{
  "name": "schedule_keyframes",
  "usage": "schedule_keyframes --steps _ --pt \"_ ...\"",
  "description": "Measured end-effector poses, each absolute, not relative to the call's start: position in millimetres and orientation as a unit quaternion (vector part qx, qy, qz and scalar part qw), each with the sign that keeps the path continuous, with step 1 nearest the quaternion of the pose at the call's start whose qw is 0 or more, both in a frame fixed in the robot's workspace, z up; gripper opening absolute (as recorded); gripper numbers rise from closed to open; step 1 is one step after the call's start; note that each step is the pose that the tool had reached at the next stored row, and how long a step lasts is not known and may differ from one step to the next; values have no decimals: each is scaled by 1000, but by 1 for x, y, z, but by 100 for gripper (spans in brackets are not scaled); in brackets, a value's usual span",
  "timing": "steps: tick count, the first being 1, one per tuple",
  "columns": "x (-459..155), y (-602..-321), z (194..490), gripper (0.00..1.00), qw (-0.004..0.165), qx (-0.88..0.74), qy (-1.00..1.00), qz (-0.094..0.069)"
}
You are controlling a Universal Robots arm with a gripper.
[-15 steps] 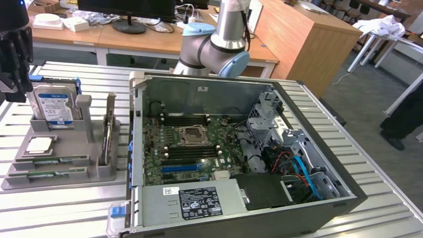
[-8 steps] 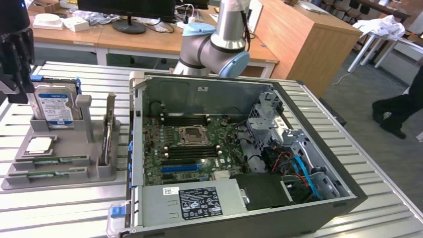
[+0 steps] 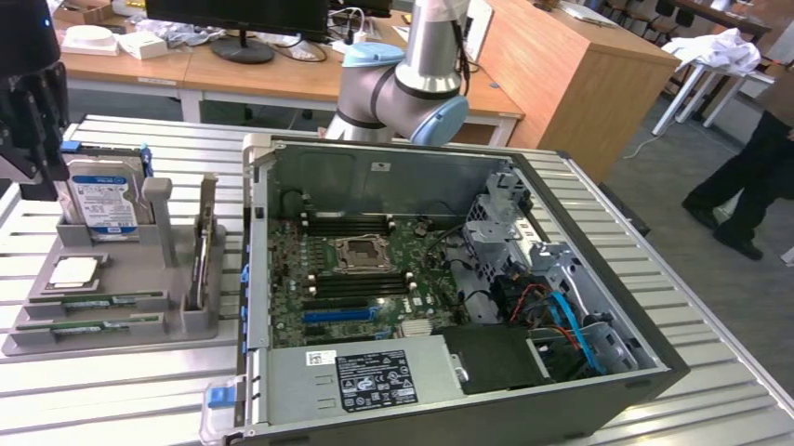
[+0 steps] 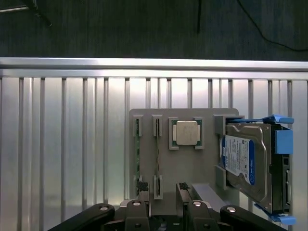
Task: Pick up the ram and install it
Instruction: 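Pick up the ram and move it above insertion slot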
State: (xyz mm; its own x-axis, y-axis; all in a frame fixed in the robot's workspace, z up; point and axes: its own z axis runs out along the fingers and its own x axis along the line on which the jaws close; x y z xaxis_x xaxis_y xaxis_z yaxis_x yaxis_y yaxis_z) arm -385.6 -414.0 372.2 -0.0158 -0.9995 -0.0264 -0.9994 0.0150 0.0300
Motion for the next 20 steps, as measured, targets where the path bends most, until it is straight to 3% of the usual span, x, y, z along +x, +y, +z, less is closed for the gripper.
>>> schedule_keyframes --steps 20 --pt "-386 -414 347 36 0 702 -712 -21"
